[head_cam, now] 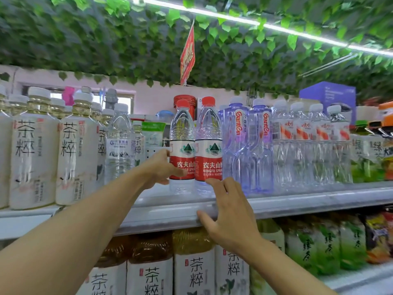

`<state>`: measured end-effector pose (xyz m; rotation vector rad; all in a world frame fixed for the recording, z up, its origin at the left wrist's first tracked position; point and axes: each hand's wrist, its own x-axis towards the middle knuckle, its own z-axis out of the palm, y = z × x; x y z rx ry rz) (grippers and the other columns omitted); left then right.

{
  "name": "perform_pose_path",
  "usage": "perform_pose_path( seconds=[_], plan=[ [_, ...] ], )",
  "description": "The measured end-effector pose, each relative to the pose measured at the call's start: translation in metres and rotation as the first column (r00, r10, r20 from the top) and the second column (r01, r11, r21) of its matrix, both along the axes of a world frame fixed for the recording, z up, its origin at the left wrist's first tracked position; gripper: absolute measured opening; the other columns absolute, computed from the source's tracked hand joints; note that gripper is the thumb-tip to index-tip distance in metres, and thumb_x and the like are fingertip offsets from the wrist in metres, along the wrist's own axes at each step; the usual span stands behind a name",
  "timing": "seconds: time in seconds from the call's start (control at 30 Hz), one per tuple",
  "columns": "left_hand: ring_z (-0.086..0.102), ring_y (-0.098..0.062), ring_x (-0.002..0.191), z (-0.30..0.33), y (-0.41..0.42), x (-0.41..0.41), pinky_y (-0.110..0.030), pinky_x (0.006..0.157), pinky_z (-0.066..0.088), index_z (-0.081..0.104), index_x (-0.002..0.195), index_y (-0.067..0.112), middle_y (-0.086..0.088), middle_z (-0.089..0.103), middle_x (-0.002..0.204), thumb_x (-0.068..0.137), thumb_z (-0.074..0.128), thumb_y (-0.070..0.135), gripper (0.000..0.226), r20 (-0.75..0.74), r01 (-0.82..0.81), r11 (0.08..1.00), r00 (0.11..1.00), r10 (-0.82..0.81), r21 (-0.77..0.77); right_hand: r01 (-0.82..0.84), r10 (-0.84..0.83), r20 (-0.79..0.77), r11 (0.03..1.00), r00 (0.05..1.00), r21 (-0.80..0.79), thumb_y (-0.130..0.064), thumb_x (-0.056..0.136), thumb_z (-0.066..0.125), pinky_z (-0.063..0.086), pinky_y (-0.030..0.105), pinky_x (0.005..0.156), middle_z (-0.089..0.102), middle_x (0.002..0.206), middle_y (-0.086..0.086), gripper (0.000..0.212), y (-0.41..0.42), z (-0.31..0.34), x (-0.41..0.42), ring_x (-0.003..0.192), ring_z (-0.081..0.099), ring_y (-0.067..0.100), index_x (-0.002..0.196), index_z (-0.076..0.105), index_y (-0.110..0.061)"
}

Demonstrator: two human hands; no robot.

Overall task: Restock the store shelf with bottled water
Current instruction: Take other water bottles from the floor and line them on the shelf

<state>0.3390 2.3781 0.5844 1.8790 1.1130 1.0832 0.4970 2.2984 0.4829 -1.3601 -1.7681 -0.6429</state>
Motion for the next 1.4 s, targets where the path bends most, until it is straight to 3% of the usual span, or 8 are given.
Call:
perform_pose_path(
  seconds=[0.13,0.33,0.53,0.67,0.83,1.07,1.4],
  plan=[
    [0.053,-0.022,0.103,-0.004,0.015,0.016,-0.043,0.083,0.046,0.039,0.122,0.015,-0.004,0.058,0.107,0.079,0.072,0.006,0.055,0.019,-0.002,1.000,1.000,0.003,-0.011,-0.001,0.001,0.006,1.000,1.000,-0.007,-0.055,0.078,0.048,0.034,0.021,0.086,0.031,0.116,-0.009,0.064,0.002,-0.001,0.002,0.106,0.031,0.009,0.134,0.027,-0.032],
    [0.059,-0.018,0.099,-0.005,0.031,0.034,-0.036,0.075,0.047,0.040,0.128,0.018,-0.002,0.064,0.104,0.084,0.068,0.009,0.053,-0.009,0.053,0.999,0.999,-0.053,-0.007,-0.030,0.030,0.019,1.000,0.999,-0.008,-0.053,0.082,0.053,0.030,0.020,0.089,0.029,0.117,-0.012,0.063,0.001,-0.001,0.003,0.108,0.028,0.007,0.135,0.024,-0.034],
    [0.058,-0.017,0.095,-0.006,0.035,0.040,-0.038,0.082,0.046,0.037,0.132,0.017,0.000,0.062,0.097,0.086,0.065,0.009,0.055,-0.019,0.065,0.998,0.998,-0.065,0.008,-0.019,0.019,0.024,1.000,1.000,-0.007,-0.053,0.082,0.051,0.034,0.024,0.094,0.029,0.119,-0.010,0.063,0.002,-0.001,0.001,0.110,0.028,0.009,0.134,0.021,-0.035],
    [0.057,-0.021,0.107,-0.007,0.038,0.035,-0.037,0.084,0.045,0.035,0.138,0.020,-0.007,0.061,0.115,0.085,0.065,0.005,0.063,-0.025,0.104,0.994,0.994,-0.105,-0.026,-0.015,0.015,0.036,1.000,0.999,0.000,-0.053,0.080,0.049,0.034,0.023,0.091,0.030,0.117,-0.009,0.062,0.002,-0.001,0.001,0.108,0.029,0.009,0.132,0.021,-0.034],
    [0.058,-0.022,0.108,-0.011,0.045,0.033,-0.029,0.069,0.049,0.041,0.133,0.021,-0.008,0.062,0.112,0.083,0.067,0.001,0.060,-0.107,0.111,0.993,0.987,-0.116,-0.046,-0.015,0.015,0.041,1.000,0.999,0.001,-0.052,0.080,0.050,0.034,0.023,0.090,0.030,0.117,-0.009,0.062,0.001,-0.001,0.002,0.108,0.030,0.010,0.133,0.022,-0.034],
    [0.058,-0.022,0.109,-0.011,0.050,0.033,-0.034,0.079,0.052,0.045,0.130,0.019,-0.010,0.062,0.115,0.084,0.064,0.000,0.053,-0.133,0.131,0.991,0.982,-0.135,-0.041,-0.005,0.005,0.059,1.000,0.998,-0.008,-0.054,0.079,0.046,0.027,0.021,0.085,0.028,0.115,-0.009,0.062,0.001,-0.001,0.002,0.106,0.027,0.009,0.132,0.019,-0.035],
    [0.058,-0.023,0.109,-0.011,0.045,0.037,-0.030,0.074,0.053,0.041,0.135,0.017,-0.010,0.062,0.113,0.085,0.062,-0.002,0.057,-0.114,0.146,0.987,0.982,-0.152,-0.062,0.003,-0.003,0.051,1.000,0.999,-0.015,-0.053,0.081,0.049,0.028,0.021,0.083,0.027,0.112,-0.010,0.060,0.001,0.000,0.002,0.103,0.026,0.008,0.131,0.021,-0.035]
  ],
)
